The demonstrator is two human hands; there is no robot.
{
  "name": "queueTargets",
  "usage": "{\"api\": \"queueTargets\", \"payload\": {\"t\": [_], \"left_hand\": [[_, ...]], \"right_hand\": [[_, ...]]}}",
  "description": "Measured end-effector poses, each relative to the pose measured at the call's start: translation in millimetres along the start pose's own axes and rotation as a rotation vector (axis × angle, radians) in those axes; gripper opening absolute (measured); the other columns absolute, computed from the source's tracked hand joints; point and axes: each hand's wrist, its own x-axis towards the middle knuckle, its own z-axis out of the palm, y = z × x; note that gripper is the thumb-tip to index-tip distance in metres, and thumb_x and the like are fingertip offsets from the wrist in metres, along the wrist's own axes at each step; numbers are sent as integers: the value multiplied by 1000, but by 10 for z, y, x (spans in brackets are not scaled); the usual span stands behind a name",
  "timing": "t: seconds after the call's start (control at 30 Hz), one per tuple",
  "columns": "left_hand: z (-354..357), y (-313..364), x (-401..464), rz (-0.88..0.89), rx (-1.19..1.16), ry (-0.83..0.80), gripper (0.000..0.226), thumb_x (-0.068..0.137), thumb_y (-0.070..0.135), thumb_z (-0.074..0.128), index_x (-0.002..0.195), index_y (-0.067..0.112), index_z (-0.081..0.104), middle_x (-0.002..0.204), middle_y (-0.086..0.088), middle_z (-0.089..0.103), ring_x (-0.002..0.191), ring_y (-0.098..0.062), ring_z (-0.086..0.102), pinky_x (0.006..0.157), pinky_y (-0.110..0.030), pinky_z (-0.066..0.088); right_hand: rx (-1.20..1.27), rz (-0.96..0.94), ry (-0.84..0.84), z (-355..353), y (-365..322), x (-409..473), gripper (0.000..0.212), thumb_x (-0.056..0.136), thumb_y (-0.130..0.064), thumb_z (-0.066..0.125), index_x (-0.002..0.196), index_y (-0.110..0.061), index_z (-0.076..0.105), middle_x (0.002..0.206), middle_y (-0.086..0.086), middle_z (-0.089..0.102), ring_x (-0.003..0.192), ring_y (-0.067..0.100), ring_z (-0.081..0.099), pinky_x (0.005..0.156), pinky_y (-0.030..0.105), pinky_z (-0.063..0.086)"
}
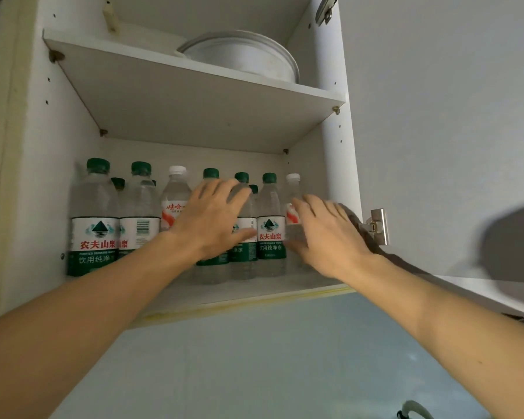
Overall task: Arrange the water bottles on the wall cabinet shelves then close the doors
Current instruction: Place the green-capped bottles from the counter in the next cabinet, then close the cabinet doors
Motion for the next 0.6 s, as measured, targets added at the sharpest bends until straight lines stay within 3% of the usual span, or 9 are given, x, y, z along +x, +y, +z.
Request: {"api": "queueTargets", "payload": {"t": [0.1,0.17,0.23,0.3,0.37,0.43,0.5,0.6], "left_hand": [[-212,312,33,-136,-521,273,44,100,50,49,127,17,58,116,0,64,106,-17,60,92,-34,50],[-359,564,61,-240,-818,379,26,102,41,49,109,21,64,94,9,65,84,-6,62,73,-23,51],[-520,816,79,-320,-1056,378,21,104,39,46,104,26,62,91,13,65,81,-1,61,64,-15,45],[-694,1064,99,-345,-1180,342,24,105,39,42,104,25,61,93,11,65,86,-2,61,68,-18,46],[-873,1318,117,-341,-1249,305,28,105,39,40,107,22,62,95,7,67,90,-12,63,75,-28,50],[-1027,1571,141,-306,-1272,268,29,105,40,40,111,20,61,102,4,67,91,-16,62,74,-23,46],[-1160,1843,161,-260,-1262,222,35,106,42,39,124,19,58,122,-1,64,101,-14,59,78,-19,42],[-1349,2272,170,-217,-1283,142,52,104,51,39,147,22,43,151,-4,46,129,-17,49,108,-34,39]], "right_hand": [[200,191,125,-349,-24,-218,48,101,-47,51,139,-17,53,135,2,59,122,23,55,104,39,45],[367,335,158,-643,-4,-338,39,103,-44,47,130,-18,61,126,-1,64,116,20,57,100,37,46],[464,395,211,-996,37,-464,30,104,-37,47,116,-18,66,107,-5,66,101,13,58,89,21,43],[426,402,261,-1397,101,-602,26,105,-33,47,111,-19,68,100,-7,65,87,0,49,72,2,33],[385,388,295,-1793,160,-734,28,106,-33,45,116,-19,67,108,-7,67,88,-4,45,69,-3,30],[367,379,338,-2128,220,-846,31,107,-33,44,124,-20,66,120,-4,66,94,-4,49,74,4,32],[347,374,385,-2411,295,-962,34,107,-33,43,132,-20,62,132,-3,62,112,5,52,93,13,36],[248,359,454,-2780,414,-1183,38,107,-35,42,139,-20,57,142,-2,54,130,14,48,112,37,39]]}}
